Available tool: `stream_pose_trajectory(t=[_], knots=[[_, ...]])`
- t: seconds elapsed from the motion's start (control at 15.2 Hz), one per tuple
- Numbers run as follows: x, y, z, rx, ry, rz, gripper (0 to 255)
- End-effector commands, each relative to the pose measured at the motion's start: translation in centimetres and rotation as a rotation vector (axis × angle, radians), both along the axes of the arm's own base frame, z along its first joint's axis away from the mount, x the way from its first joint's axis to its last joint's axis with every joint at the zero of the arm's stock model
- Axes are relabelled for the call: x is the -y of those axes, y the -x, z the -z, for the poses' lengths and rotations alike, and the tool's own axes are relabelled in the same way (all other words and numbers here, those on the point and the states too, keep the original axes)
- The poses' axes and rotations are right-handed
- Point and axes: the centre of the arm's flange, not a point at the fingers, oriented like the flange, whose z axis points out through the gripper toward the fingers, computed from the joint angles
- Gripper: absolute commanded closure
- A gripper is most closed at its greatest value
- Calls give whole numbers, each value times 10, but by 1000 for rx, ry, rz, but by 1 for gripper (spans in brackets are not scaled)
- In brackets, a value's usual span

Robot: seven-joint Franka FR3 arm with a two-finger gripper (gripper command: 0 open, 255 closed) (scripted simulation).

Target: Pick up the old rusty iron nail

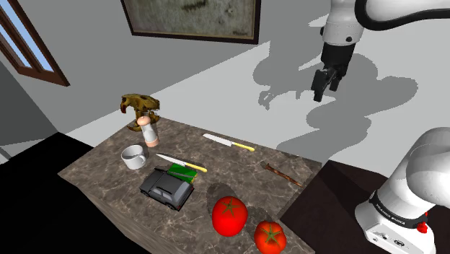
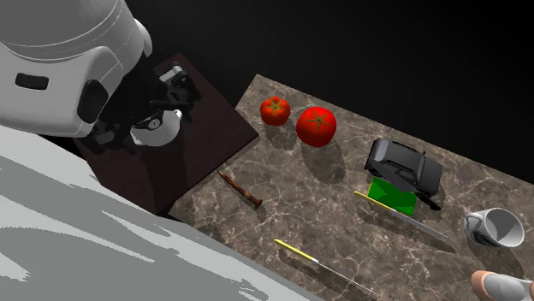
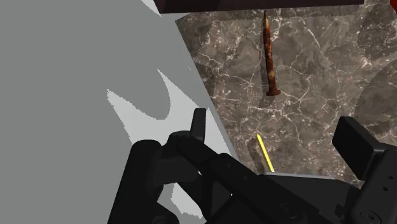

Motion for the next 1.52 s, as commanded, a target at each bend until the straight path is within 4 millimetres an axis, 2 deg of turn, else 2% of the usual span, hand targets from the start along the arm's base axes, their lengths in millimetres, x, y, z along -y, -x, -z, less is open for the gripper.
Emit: stream_pose_trajectory(t=[0.0,1.45], knots=[[0,0,0,0,0,0,0],[-58,-34,285,-14,59,-182,0]])
